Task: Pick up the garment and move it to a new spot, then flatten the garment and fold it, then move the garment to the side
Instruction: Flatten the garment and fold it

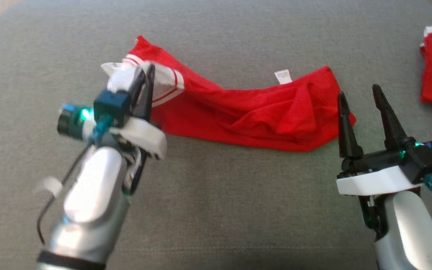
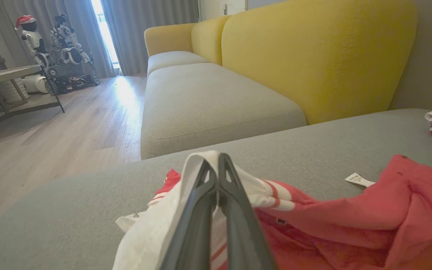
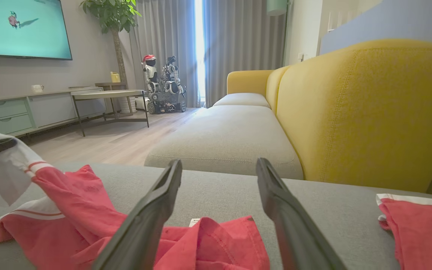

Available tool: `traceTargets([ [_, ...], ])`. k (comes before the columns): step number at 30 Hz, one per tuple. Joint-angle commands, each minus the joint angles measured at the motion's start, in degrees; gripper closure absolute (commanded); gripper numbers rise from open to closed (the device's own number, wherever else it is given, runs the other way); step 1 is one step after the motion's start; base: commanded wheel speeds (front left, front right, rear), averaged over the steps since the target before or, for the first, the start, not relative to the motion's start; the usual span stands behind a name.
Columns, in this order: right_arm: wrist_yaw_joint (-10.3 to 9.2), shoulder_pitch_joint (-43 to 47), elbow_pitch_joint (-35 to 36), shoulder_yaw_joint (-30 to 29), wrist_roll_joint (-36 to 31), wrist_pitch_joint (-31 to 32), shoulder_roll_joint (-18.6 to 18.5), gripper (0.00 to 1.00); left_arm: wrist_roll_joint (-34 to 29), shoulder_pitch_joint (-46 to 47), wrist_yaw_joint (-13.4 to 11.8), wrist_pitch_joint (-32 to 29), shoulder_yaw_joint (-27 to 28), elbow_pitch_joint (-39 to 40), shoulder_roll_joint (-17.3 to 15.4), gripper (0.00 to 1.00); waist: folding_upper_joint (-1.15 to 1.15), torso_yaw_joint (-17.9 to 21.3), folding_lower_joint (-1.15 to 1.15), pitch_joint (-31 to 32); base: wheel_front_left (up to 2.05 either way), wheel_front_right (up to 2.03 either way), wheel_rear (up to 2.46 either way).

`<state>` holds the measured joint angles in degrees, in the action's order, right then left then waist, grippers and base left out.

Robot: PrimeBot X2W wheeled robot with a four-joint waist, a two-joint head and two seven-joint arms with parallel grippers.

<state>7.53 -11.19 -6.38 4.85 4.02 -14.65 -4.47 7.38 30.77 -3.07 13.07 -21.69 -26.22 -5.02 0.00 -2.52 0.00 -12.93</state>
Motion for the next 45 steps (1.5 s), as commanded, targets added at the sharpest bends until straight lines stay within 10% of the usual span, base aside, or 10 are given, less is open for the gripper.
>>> traceTargets([
  [1, -0.04, -1.68, 1.9, 1.11, 0.22, -0.33, -0.25, 0.0, -0.66, 5.36, 0.23, -0.55, 1.64, 2.22, -1.78, 1.0, 0.0, 1.57, 0.0, -1.46, 0.0, 0.0, 0.0],
  [21, -0.04, -6.37, 3.19, 4.22, 6.29, -0.34, 1.56, 0.0, -8.33, 40.02, 6.18, -16.61, 0.45, -15.77, -14.49, 0.99, 0.0, 19.2, 0.0, -12.68, 0.0, 0.0, 0.0],
  [23, -0.04, -6.61, 3.22, 4.59, 7.29, -0.34, 1.57, 0.0, -8.63, 42.12, 6.42, -17.11, 0.13, -18.67, -14.77, 0.0, 0.0, 20.41, 0.0, -13.37, 0.0, 0.0, 0.0],
  [32, -0.04, -6.78, 3.67, 4.15, 8.02, -0.35, 1.58, 0.0, -8.5, 48.27, 2.72, -10.16, 0.84, -26.26, -14.44, 0.0, 0.0, 20.69, 0.0, -14.31, 0.0, 0.0, 0.0],
  [45, -0.04, -5.38, 3.12, 1.48, 1.94, -0.35, 1.54, 0.0, -2.01, 38.34, 1.63, 1.39, 3.71, -23.39, -11.06, 0.0, 0.0, 10.34, 0.0, -7.06, 0.0, 0.0, 0.0],
])
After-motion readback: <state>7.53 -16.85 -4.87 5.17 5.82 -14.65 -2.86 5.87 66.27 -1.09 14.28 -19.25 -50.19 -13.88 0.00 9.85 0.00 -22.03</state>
